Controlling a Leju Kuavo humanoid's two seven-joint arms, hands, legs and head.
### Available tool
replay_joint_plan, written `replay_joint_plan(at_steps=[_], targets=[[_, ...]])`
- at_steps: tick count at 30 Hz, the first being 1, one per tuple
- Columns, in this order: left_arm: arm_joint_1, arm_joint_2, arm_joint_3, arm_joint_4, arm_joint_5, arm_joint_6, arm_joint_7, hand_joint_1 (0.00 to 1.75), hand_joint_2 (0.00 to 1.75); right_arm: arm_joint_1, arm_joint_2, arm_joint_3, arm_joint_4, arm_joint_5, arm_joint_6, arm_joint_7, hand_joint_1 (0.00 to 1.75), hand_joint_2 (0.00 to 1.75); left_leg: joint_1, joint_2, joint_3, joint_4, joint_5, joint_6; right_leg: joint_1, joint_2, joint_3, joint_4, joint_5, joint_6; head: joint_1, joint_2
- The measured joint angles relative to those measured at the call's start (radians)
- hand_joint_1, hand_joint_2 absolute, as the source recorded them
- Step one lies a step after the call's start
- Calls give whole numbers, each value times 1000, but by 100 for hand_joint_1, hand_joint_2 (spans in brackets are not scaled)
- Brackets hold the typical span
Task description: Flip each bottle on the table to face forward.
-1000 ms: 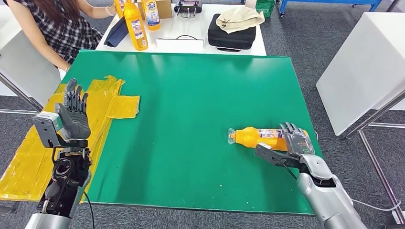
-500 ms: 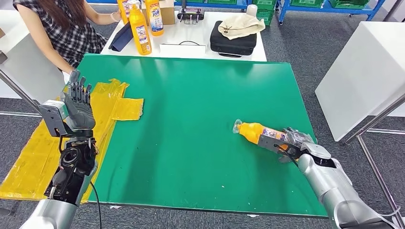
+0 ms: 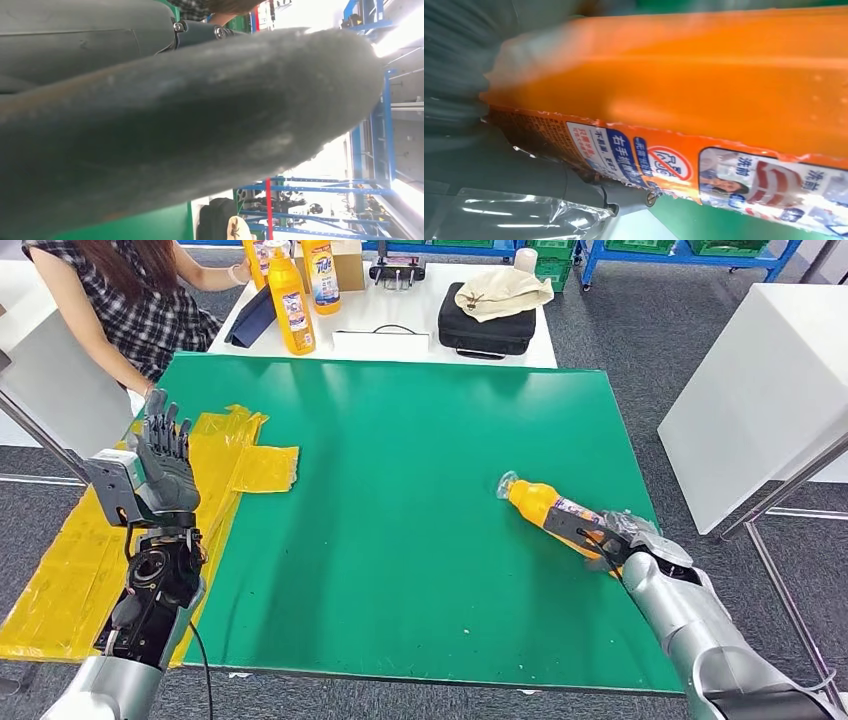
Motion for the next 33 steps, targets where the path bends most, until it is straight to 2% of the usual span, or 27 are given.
replay_joint_plan(at_steps=[9,11,13,15,17,20,25,29,33], targets=[[3,0,0,0,-3,-10,6,0,0,-6,18,-56,2,-27,-38,-38,175,175,1,3,-4,0,0,0,2,3,-5,0,2,-3,0,0],[6,1,0,0,3,-32,13,0,87,-6,22,-68,2,-45,-66,-69,175,175,1,3,-5,0,0,0,2,3,-5,0,2,-3,0,0],[12,5,1,0,38,-96,32,0,175,-2,32,-89,-4,-103,-111,-136,175,175,1,3,-7,0,0,0,2,3,-7,1,2,-3,0,0],[28,15,3,0,102,-196,61,0,175,14,47,-123,-36,-197,-172,-222,175,175,1,3,-9,0,1,0,1,3,-9,2,2,-3,0,0],[59,26,7,-7,173,-295,84,0,175,56,62,-150,-130,-300,-224,-265,175,175,1,3,-12,0,2,0,1,3,-12,2,2,-3,0,0],[114,35,10,-28,228,-385,95,0,175,148,72,-147,-342,-431,-245,-231,175,175,1,-1,-16,0,3,0,1,0,-17,2,1,-2,0,0],[178,18,-9,-92,235,-399,104,0,175,298,94,-50,-653,-511,-329,-165,175,175,1,0,-26,0,2,0,1,0,-26,3,1,-2,0,0],[203,-20,-50,-142,230,-382,104,0,175,358,134,15,-772,-523,-404,-166,175,175,1,1,-28,0,2,0,1,0,-28,3,1,-3,0,0],[205,-65,-116,-168,225,-360,103,0,175,375,196,68,-824,-522,-486,-185,175,175,1,1,-28,0,2,0,1,0,-29,3,2,-3,0,0]])
